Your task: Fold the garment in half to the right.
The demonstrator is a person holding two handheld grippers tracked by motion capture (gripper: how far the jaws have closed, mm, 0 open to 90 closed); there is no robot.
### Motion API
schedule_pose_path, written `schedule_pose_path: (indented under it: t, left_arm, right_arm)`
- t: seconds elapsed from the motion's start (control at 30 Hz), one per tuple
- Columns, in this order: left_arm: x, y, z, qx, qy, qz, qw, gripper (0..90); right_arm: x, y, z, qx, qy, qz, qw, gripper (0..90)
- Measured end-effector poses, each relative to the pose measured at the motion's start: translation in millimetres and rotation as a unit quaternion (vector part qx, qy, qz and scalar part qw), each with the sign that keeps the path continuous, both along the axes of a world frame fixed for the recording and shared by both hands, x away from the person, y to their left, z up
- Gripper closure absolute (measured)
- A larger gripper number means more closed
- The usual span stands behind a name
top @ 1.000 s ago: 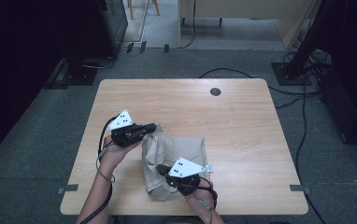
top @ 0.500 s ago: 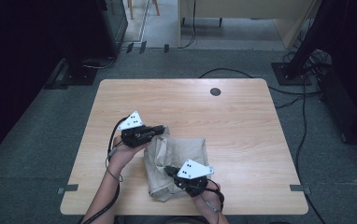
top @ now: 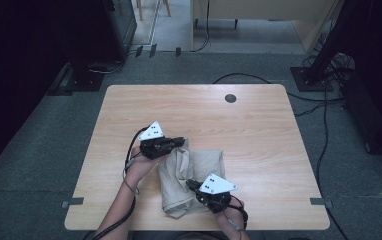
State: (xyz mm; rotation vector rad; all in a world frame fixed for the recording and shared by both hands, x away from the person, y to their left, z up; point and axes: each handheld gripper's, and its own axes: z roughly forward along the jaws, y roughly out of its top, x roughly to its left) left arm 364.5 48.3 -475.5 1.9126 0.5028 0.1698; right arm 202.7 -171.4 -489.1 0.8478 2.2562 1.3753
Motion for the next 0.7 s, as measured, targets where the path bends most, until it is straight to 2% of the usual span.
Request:
schedule_pose_path:
  t: [0.17, 0.27, 0.4, 0.57, 0.7]
  left_arm:
    - [-0.3, -7.5, -2.3, 0.006, -0.002, -0.008, 0.9999, 86.7]
    - [-0.2, -11.9, -3.0, 0.011, -0.003, -0.013, 0.9998, 86.5]
    - [0.5, -16.2, -5.7, 0.017, -0.001, -0.021, 0.9996, 86.2]
    - [0.6, -19.8, -8.6, 0.021, -0.001, -0.026, 0.9995, 86.1]
    - [1.1, -25.1, -11.5, 0.036, -0.004, -0.032, 0.9988, 86.1]
  right_arm:
    - [-2.8, -6.5, -3.5, -0.005, -0.004, -0.006, 1.0000, 87.7]
    - [-3.6, -7.4, -5.3, -0.007, 0.000, -0.005, 1.0000, 87.6]
    - [-6.1, -8.8, -7.4, -0.004, -0.006, 0.000, 1.0000, 86.9]
    - [-7.7, -7.6, -9.4, -0.025, -0.013, 0.001, 0.9996, 87.2]
    - [-10.0, -6.6, -10.2, -0.040, -0.021, 0.001, 0.9990, 87.2]
